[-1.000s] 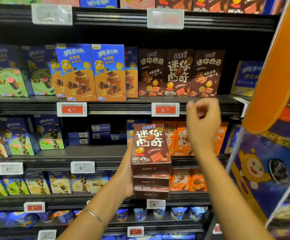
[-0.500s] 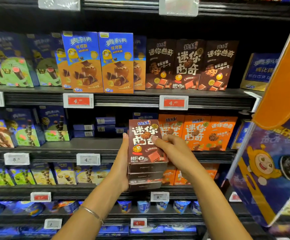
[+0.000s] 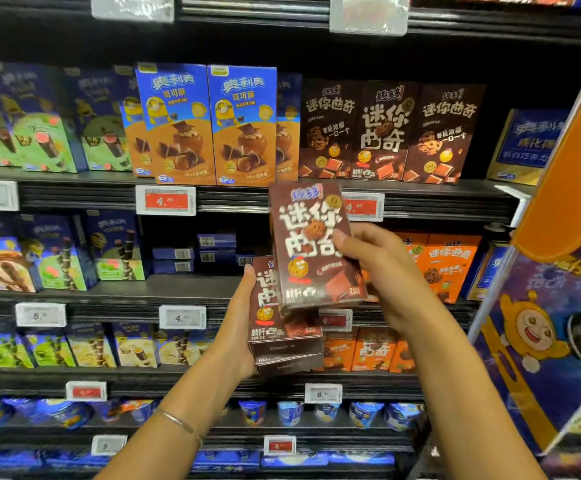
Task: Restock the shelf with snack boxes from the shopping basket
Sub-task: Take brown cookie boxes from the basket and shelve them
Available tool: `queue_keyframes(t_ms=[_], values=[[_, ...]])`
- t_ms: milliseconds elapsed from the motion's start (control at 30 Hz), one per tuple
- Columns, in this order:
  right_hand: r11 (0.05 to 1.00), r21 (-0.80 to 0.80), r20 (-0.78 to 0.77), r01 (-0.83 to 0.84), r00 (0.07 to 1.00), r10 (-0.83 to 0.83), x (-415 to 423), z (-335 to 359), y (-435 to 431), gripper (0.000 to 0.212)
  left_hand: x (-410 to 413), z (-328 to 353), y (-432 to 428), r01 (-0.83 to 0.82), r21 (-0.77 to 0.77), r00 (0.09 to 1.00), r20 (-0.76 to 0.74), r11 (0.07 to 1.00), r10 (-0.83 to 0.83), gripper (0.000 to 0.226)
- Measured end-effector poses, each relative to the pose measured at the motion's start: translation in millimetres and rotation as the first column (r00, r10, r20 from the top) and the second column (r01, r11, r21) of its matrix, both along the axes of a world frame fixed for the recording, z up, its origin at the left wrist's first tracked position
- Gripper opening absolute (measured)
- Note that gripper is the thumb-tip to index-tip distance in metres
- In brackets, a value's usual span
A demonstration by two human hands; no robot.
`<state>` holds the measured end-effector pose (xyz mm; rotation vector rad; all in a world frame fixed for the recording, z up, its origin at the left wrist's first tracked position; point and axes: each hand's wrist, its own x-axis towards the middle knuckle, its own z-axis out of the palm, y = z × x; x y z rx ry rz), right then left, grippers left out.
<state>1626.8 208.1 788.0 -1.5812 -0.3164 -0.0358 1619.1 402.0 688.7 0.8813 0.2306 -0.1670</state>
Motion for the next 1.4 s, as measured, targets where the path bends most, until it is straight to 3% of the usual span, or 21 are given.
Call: queue_keyframes(t_ms=[200, 533, 900, 1067, 1400], values=[[0.986, 0.125, 0.180, 0.110, 0.975, -0.131, 16.4, 54.1, -5.5, 0.021, 0.6, -3.1, 1.2, -0.068, -0.001, 0.997, -0.044, 0.998, 0.067, 0.064], [0.950, 0.163, 0.327, 0.267, 0.894, -0.307, 68.1, 86.9, 4.0, 0.036, -4.2, -1.2, 1.4, -0.059, -0.007, 0.994, -0.087, 0.998, 0.058, 0.064], [0.894, -0.087, 0.485, 0.440, 0.803, -0.348, 95.4, 82.7, 12.4, 0.042, -0.9, 1.3, 3.0, -0.085, 0.011, 0.989, -0.118, 0.996, 0.086, 0.066], [0.868, -0.057, 0.495, 0.494, 0.769, -0.405, 103.1, 75.9, 19.9, 0.036, -1.9, 3.7, 0.5, -0.087, 0.054, 0.987, -0.128, 0.995, 0.093, 0.065], [0.811, -0.146, 0.524, 0.567, 0.740, -0.422, 110.6, 77.8, 27.7, 0.030, 4.2, 3.8, 0.3, -0.054, 0.063, 0.992, -0.112, 0.997, 0.060, 0.063]])
